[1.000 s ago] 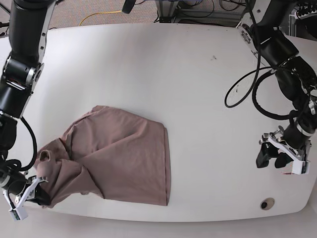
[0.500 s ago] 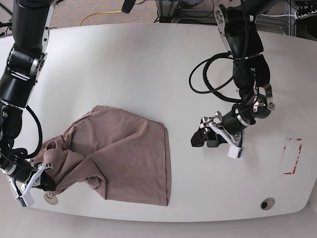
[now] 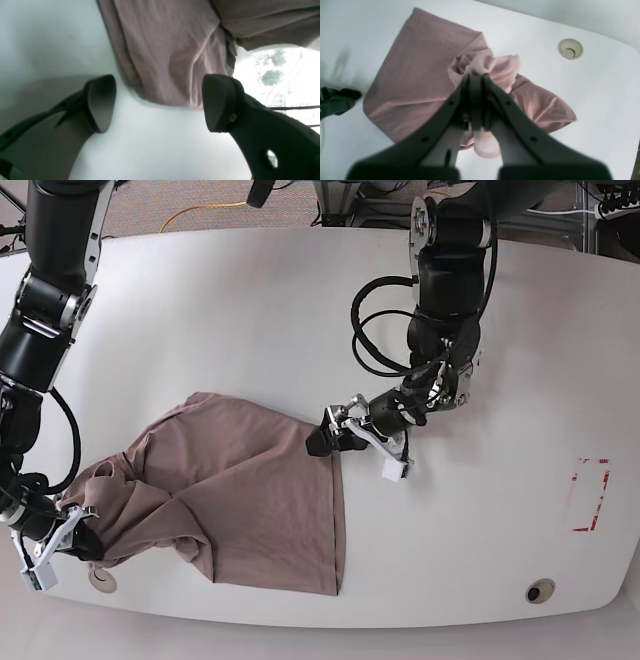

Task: Fold the T-shirt properly
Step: 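Move the left gripper to the bunched shirt and grasp the fabric, then pull the shirt with the left gripper away from the right gripper, then release, then lower the left gripper onto the shirt edge and grasp it, then lift the shirt with both grippers, swing it and lay it flat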

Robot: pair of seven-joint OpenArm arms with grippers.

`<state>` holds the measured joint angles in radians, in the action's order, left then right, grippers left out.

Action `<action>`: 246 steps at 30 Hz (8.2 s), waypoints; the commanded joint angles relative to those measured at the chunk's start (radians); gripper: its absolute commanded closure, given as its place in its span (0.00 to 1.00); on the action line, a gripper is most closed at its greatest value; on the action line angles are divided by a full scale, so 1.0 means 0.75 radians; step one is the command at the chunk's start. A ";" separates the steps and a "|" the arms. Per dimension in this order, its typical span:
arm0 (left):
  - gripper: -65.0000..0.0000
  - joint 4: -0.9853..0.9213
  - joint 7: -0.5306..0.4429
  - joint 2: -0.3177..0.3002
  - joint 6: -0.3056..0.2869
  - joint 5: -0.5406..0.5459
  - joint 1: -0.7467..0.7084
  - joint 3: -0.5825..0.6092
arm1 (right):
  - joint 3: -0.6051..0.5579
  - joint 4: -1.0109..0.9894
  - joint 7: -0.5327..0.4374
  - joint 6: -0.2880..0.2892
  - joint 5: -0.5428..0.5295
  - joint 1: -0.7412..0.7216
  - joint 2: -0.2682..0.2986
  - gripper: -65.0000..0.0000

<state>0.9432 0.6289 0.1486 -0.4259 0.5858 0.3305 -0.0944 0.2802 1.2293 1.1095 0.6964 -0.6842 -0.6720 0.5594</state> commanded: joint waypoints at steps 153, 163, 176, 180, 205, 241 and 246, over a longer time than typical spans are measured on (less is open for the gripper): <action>0.31 -0.328 -0.105 -0.598 -0.039 -0.060 0.160 -0.168 | 0.163 0.025 -0.036 -0.009 -0.022 0.255 -0.057 1.00; 0.31 -0.326 -0.105 -0.529 -0.041 -0.050 0.184 -0.088 | 0.163 0.027 -0.034 -0.009 -0.022 0.257 -0.060 1.00; 0.89 -0.334 -0.128 -0.502 -0.031 -0.058 0.209 -0.090 | 0.208 0.027 -0.034 -0.007 -0.022 0.281 -0.062 1.00; 0.99 -0.334 -0.142 -0.502 -0.018 -0.060 0.209 -0.090 | 0.208 0.027 -0.034 -0.007 -0.022 0.281 -0.060 1.00; 0.99 0.585 0.349 -0.576 0.121 0.073 0.100 -0.319 | 0.080 0.025 -0.011 -0.005 -0.020 0.212 -0.070 1.00; 0.99 0.920 0.578 -0.815 0.012 0.065 1.119 -0.340 | -0.518 0.007 0.103 0.002 -0.024 -0.845 0.078 1.00; 0.99 0.922 0.578 -0.817 0.012 0.069 1.144 -0.295 | -0.526 0.027 0.144 0.002 -0.087 -0.845 0.112 1.00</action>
<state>1.6302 1.0832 -0.4610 -0.4191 0.6304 1.1629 -0.3176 -0.1257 1.2285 1.2400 0.6998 -0.7292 -1.2522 0.6098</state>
